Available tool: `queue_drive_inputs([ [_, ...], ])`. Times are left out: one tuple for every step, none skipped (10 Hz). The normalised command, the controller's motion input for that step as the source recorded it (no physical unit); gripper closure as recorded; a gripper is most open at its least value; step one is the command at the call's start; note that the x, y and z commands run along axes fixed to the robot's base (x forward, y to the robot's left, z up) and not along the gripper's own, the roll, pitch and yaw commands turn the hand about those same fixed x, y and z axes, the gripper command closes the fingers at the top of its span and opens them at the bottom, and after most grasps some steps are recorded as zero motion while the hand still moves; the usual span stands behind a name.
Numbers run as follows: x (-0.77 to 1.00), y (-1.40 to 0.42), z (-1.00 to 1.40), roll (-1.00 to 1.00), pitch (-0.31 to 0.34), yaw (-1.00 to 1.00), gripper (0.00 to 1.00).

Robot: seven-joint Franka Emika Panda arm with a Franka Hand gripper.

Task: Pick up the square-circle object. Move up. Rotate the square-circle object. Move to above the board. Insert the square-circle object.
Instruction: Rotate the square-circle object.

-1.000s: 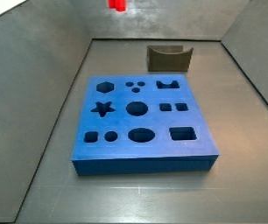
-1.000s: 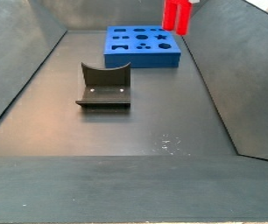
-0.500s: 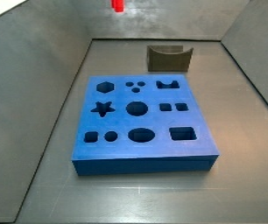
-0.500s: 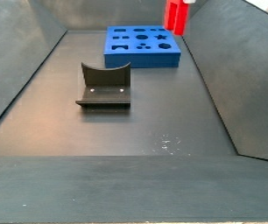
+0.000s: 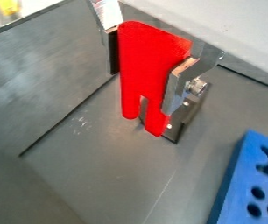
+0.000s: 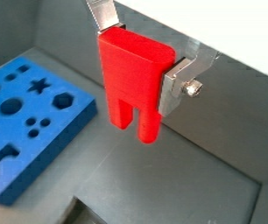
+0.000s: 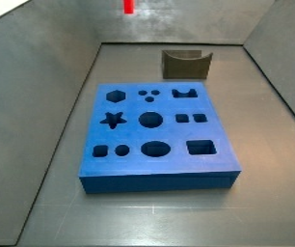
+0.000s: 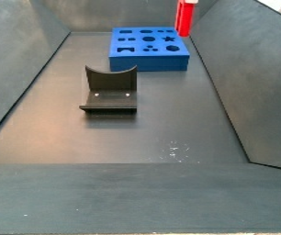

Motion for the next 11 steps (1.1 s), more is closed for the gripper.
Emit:
queue_drive_inputs([
  [0.04, 0.02, -0.02, -0.02, 0.043, -1.00, 1.00],
  [0.04, 0.02, -0.02, -0.02, 0.048, -1.00, 1.00],
  [0.00, 0.00, 0.00, -0.01, 0.022, -1.00, 1.00],
  [0.00, 0.00, 0.00, -0.01, 0.023, -1.00, 1.00],
  [0.00, 0.00, 0.00, -0.01, 0.024, -1.00, 1.00],
  [0.00, 0.00, 0.00, -0.01, 0.025, -1.00, 1.00],
  [0.00, 0.01, 0.00, -0.01, 0.027, -1.00, 1.00],
  [0.00, 0.01, 0.00, -0.02, 0.029, -1.00, 1.00],
  [0.00, 0.01, 0.00, -0.02, 0.032, -1.00, 1.00],
  [0.00, 0.01, 0.00, -0.02, 0.033, -1.00, 1.00],
  [0.00, 0.01, 0.01, -0.02, 0.037, -1.00, 1.00],
])
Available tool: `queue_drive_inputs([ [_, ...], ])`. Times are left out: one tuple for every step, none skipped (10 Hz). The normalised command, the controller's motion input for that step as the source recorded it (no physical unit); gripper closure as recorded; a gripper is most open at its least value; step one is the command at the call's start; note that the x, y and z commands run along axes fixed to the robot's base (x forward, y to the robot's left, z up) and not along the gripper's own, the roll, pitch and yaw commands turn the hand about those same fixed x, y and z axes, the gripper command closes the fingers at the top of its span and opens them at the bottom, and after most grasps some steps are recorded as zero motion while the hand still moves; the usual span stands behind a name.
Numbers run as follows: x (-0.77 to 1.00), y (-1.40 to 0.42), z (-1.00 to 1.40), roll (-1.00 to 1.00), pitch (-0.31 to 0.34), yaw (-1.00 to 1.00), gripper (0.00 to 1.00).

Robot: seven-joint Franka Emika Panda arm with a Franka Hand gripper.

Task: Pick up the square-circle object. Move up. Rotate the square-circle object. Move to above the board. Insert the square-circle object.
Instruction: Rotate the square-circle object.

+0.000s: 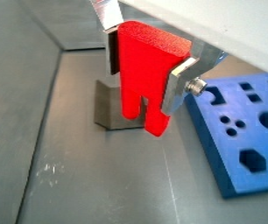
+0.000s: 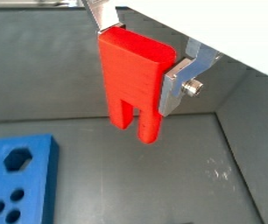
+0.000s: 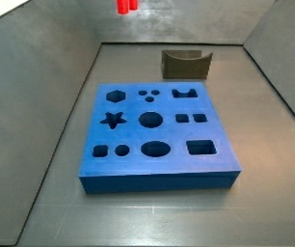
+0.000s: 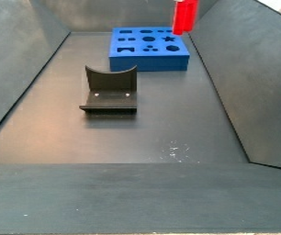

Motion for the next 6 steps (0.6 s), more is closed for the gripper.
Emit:
queue_drive_inputs([
  [0.00, 0.01, 0.01, -0.02, 0.040, -1.00, 1.00],
  [0.01, 0.01, 0.01, -0.02, 0.045, -1.00, 1.00],
  [0.01, 0.01, 0.01, -0.03, 0.048, -1.00, 1.00],
  [0.01, 0.01, 0.01, -0.03, 0.057, -1.00, 1.00],
  [0.01, 0.01, 0.01, -0.03, 0.065, -1.00, 1.00],
  [0.01, 0.01, 0.01, -0.04, 0.081, -1.00, 1.00],
])
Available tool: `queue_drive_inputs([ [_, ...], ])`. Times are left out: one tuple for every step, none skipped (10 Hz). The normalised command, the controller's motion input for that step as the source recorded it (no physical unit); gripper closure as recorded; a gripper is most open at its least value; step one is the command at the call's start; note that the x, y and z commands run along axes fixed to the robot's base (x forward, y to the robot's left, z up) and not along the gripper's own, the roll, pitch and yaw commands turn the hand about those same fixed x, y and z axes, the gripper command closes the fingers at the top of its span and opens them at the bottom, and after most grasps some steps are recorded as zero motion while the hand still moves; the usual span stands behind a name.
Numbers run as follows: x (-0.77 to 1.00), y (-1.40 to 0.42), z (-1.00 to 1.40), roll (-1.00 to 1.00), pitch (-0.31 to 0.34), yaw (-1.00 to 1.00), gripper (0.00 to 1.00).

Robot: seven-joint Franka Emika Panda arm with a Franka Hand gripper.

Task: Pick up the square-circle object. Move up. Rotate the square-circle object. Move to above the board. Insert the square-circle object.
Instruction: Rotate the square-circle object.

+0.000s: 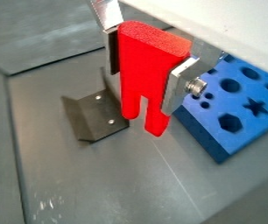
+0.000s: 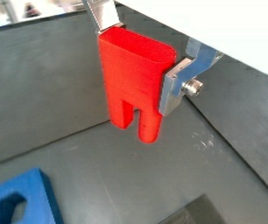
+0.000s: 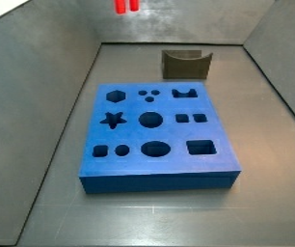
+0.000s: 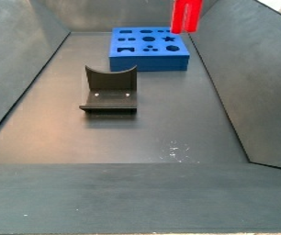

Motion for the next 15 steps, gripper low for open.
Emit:
queue_drive_inputs([
  [0.01, 0.01, 0.01, -0.05, 0.092, -1.00, 1.00],
  [0.01, 0.01, 0.01, -0.06, 0.101, -0.79, 1.00],
  [0.01, 0.01, 0.01, -0.06, 0.098, -0.50, 1.00],
  [0.01, 0.02, 0.01, -0.06, 0.096, -0.34, 1.00],
  [0.02, 0.02, 0.01, -0.06, 0.095, -0.26, 1.00],
  [0.00, 0.00, -1.00, -0.06, 0.094, -0.16, 1.00],
  [0.01, 0.00, -1.00, -0.05, 0.081, -0.12, 1.00],
  [0.02, 0.00, -1.00, -0.06, 0.032, -0.09, 1.00],
  [0.02, 0.00, -1.00, -0.06, 0.003, -0.08, 1.00],
  [0.01, 0.01, -1.00, -0.07, -0.025, -0.07, 1.00],
  [0.01, 0.01, -1.00, -0.07, -0.035, -0.06, 1.00],
  [0.02, 0.01, -1.00, -0.08, -0.037, -0.06, 1.00],
  [0.02, 0.01, -1.00, -0.09, -0.035, -0.06, 1.00],
  [0.03, 0.01, -1.00, -0.10, -0.032, -0.05, 1.00],
  [0.03, 0.01, -1.00, -0.10, -0.035, -0.05, 1.00],
])
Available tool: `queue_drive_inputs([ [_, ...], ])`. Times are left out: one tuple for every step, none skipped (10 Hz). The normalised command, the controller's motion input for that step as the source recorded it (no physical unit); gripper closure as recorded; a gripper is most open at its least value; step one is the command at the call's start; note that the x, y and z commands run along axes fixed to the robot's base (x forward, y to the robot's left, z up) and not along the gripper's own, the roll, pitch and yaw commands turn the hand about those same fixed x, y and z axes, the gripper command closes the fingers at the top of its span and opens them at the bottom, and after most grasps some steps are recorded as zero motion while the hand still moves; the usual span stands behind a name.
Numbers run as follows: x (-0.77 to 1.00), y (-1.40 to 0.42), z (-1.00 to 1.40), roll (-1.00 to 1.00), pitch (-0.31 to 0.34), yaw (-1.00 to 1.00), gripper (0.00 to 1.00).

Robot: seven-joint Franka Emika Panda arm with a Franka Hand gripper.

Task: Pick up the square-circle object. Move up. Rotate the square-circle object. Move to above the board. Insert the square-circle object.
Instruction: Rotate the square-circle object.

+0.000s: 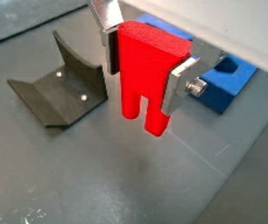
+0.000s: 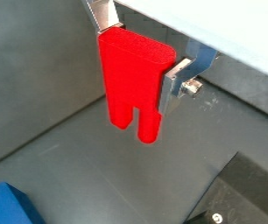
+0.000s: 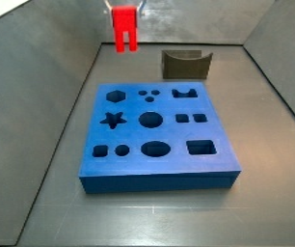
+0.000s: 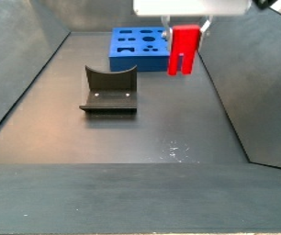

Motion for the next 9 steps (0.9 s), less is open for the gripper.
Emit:
queue_drive_inputs([
  [0.03, 0.02, -1.00, -0.11, -0.039, -0.04, 1.00],
  [0.03, 0.02, -1.00, -0.11, -0.039, -0.04, 1.00],
  [0.03, 0.02, -0.86, -0.12, -0.039, -0.04, 1.00],
  [0.03, 0.01, -0.72, -0.13, -0.040, -0.03, 1.00],
  [0.03, 0.01, -0.53, -0.14, -0.034, -0.03, 1.00],
  [0.03, 0.01, -0.39, -0.14, -0.033, -0.02, 1.00],
  [0.04, 0.01, -0.25, -0.15, -0.031, -0.02, 1.00],
  [0.00, 0.00, 0.00, -0.15, -0.023, -0.01, 0.00],
  [0.00, 0.00, 1.00, -0.16, -0.003, -0.01, 0.00],
])
